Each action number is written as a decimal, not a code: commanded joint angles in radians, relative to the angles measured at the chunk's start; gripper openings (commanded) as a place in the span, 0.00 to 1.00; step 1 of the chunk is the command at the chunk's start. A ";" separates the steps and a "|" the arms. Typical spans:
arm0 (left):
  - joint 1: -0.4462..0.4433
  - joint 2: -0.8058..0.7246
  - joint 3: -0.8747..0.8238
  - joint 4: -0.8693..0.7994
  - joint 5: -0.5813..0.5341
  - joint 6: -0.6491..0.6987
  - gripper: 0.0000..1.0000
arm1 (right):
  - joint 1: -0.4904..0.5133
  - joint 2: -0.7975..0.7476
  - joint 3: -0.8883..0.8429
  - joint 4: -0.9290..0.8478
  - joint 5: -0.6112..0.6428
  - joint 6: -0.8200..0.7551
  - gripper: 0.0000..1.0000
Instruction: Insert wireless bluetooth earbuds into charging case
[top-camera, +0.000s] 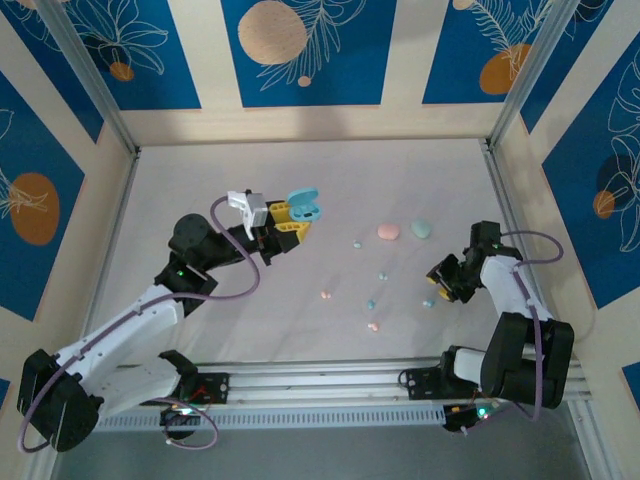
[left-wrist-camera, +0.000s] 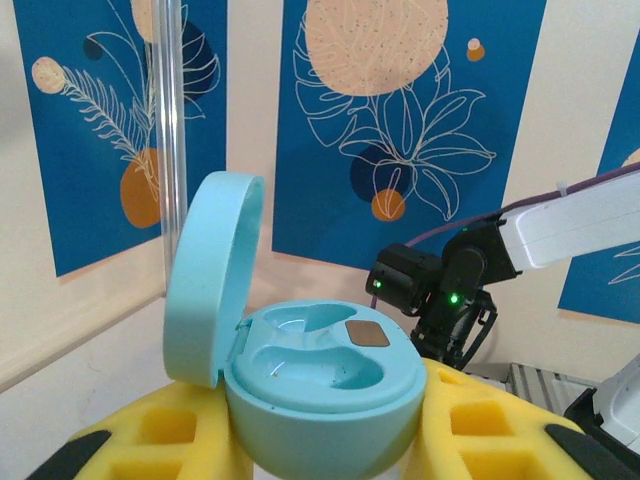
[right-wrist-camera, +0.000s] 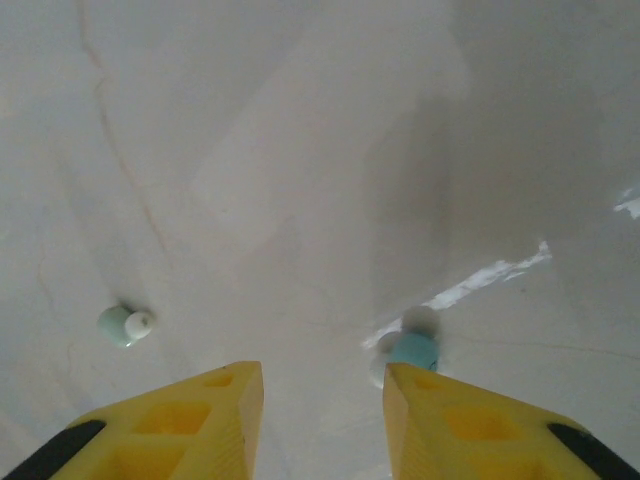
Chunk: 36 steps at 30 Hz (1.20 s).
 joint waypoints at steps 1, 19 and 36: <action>-0.015 -0.012 -0.006 0.019 -0.005 0.005 0.22 | -0.011 0.021 -0.037 0.029 -0.038 0.019 0.37; -0.015 0.001 0.008 0.005 -0.005 0.013 0.22 | 0.023 0.088 -0.084 0.064 0.013 0.048 0.40; -0.014 0.009 0.016 0.003 0.004 0.015 0.22 | 0.120 0.120 -0.090 0.087 0.016 0.109 0.38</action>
